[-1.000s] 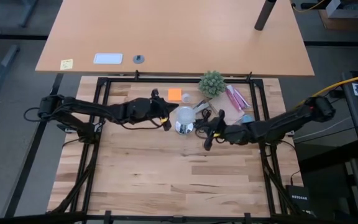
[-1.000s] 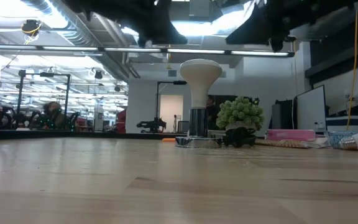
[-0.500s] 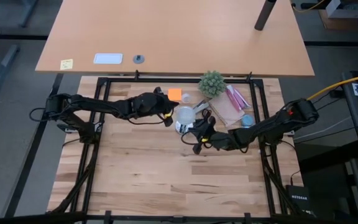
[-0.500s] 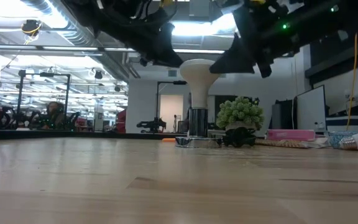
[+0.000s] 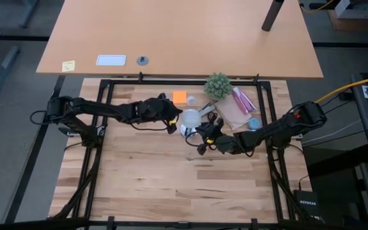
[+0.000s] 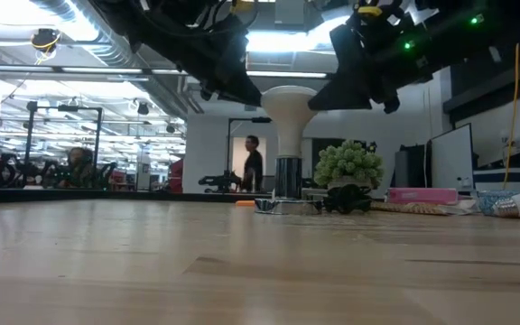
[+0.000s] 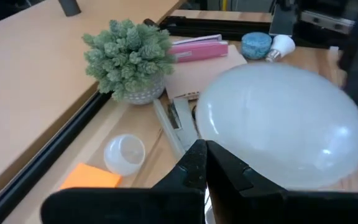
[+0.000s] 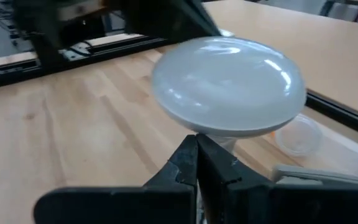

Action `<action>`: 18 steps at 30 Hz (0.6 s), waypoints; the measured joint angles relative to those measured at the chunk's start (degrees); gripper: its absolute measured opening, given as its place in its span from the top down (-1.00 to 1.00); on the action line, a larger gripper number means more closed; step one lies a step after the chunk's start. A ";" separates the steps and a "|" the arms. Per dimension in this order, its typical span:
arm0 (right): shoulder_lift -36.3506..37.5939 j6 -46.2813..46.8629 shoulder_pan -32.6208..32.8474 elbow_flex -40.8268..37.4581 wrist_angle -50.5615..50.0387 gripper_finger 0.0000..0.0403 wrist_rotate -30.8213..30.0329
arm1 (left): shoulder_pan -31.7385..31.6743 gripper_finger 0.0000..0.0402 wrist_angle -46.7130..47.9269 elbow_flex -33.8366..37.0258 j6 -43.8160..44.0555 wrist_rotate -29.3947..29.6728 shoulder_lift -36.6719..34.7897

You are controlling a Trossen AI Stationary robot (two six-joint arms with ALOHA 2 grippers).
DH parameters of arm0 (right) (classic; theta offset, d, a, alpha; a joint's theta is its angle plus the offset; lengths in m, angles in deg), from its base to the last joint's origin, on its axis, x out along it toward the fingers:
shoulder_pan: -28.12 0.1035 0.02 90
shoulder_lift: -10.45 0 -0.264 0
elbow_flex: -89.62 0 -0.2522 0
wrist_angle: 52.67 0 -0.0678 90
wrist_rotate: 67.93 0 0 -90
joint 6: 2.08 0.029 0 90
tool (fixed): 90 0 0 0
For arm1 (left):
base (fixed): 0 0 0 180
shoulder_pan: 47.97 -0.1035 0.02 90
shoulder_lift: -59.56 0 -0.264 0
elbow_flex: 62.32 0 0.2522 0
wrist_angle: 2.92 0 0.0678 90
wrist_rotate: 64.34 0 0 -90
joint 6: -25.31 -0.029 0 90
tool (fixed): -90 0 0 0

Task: Screw lightbulb
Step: Remove the lightbulb from the silver lamp

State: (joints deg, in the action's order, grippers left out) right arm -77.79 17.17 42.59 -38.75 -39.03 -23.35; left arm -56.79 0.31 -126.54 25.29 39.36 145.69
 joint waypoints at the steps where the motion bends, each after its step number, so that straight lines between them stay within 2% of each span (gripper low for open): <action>1: 0.00 0.01 -0.25 0.00 -0.17 0.97 -0.36 | 0.32 1.00 0.06 0.00 0.00 0.19 0.00; 12: 0.00 0.07 -4.22 -0.26 -1.53 0.97 -2.27 | 3.56 1.00 0.33 0.00 3.83 1.46 -0.17; 18: -0.03 0.07 -6.96 -0.08 -0.95 0.97 -2.39 | 5.37 1.00 -0.02 0.00 5.81 -2.30 -0.04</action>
State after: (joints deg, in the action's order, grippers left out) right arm -77.82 17.23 35.62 -38.83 -39.98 -25.74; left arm -51.41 0.29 -126.54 31.11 37.06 145.64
